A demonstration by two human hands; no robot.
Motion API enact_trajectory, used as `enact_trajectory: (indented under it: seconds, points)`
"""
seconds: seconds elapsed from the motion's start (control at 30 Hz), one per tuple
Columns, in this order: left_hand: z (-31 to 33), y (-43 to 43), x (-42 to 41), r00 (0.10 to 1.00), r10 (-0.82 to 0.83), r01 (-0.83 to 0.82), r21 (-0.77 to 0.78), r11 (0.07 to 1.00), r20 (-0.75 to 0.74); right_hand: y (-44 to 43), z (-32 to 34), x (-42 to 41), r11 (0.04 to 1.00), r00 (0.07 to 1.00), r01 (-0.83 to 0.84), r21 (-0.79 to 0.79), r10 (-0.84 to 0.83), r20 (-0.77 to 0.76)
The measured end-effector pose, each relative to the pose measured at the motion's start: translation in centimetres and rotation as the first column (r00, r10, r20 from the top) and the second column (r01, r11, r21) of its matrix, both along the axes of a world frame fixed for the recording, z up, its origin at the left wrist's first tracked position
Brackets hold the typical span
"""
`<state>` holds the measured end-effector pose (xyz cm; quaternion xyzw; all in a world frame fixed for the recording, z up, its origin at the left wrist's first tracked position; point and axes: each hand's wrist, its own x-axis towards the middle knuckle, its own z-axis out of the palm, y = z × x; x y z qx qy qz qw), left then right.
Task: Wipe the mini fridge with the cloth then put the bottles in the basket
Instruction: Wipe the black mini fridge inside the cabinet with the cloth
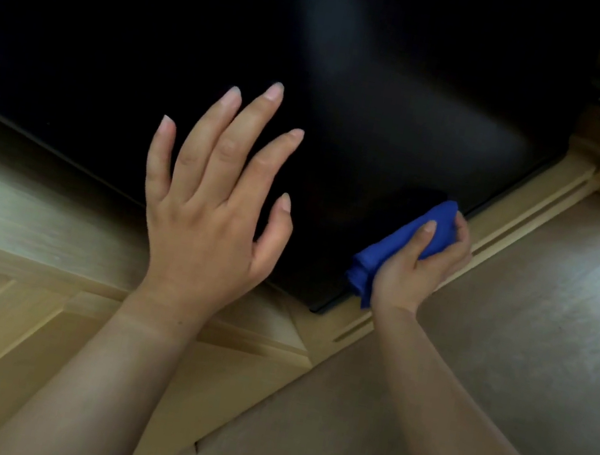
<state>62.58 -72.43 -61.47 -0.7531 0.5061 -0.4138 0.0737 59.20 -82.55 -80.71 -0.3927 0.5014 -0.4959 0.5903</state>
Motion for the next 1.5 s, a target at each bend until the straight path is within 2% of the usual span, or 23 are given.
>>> enact_trajectory:
  seconds: [0.13, 0.27, 0.33, 0.4, 0.5, 0.6, 0.67, 0.83, 1.03, 1.17, 1.23, 1.33, 1.43, 1.5]
  points:
    - [-0.2, -0.2, 0.0, 1.000, 0.010, -0.010, -0.011, 1.000, 0.018, 4.3, 1.7, 0.5, 0.999, 0.999, -0.041, -0.031, 0.041, 0.019]
    - [0.1, 0.1, -0.1, 1.000, 0.002, -0.002, 0.015, 1.000, -0.007, 2.6, 3.9, 0.2, 0.966, 0.999, -0.042, -0.254, 0.048, 0.019]
    - [0.4, 0.1, -0.4, 0.999, -0.003, 0.004, 0.023, 1.000, -0.040, 0.1, 4.7, 0.4, 0.955, 1.000, 0.011, -0.297, -0.007, 0.015]
    - [0.7, 0.1, -0.8, 0.997, -0.001, 0.004, 0.026, 1.000, -0.082, -1.8, 5.1, 0.6, 0.966, 0.997, 0.073, -0.248, -0.070, 0.019]
    - [1.2, 0.5, -1.7, 0.987, 0.011, -0.005, 0.038, 0.999, -0.163, -2.7, 5.6, 0.6, 0.992, 0.995, 0.090, -0.092, -0.087, 0.045]
    - [1.7, 1.3, -2.7, 0.972, 0.044, -0.037, 0.033, 0.999, -0.231, -2.3, 5.6, -0.1, 1.000, 0.998, 0.007, -0.012, -0.006, 0.055]
    - [2.0, 2.4, -3.5, 0.960, 0.074, -0.068, 0.033, 0.997, -0.270, -1.8, 5.7, -1.0, 0.996, 0.995, -0.084, -0.013, 0.085, 0.057]
    - [2.1, 7.2, -5.3, 0.945, 0.060, -0.059, 0.014, 0.998, -0.323, 1.4, 5.9, -4.2, 0.954, 0.968, -0.250, -0.166, 0.252, -0.009]
    - [2.2, 13.4, -5.4, 0.972, 0.073, -0.106, -0.141, 0.984, -0.223, 4.9, 6.7, -5.0, 0.849, 0.928, -0.372, -0.376, 0.347, -0.135]
    - [1.8, 15.2, -4.6, 0.970, 0.108, -0.161, -0.241, 0.957, -0.218, 6.0, 9.1, -3.7, 0.791, 0.944, -0.326, -0.517, 0.303, -0.131]
    - [2.0, 16.5, -4.0, 0.955, 0.181, -0.245, -0.285, 0.927, -0.234, 7.8, 11.3, -1.9, 0.730, 0.944, -0.295, -0.616, 0.321, -0.071]
    - [1.4, 15.7, -3.7, 0.948, 0.210, -0.280, -0.311, 0.908, -0.240, 8.3, 12.6, -1.0, 0.645, 0.963, -0.222, -0.731, 0.261, -0.063]
    - [0.8, 15.4, -3.1, 0.952, 0.255, -0.300, -0.356, 0.885, -0.170, 8.8, 11.1, 0.2, 0.562, 0.969, -0.224, -0.796, 0.214, -0.121]
    - [0.4, 15.3, -2.8, 0.957, 0.261, -0.289, -0.380, 0.879, -0.124, 8.7, 8.8, 0.2, 0.555, 0.965, -0.253, -0.792, 0.204, -0.165]
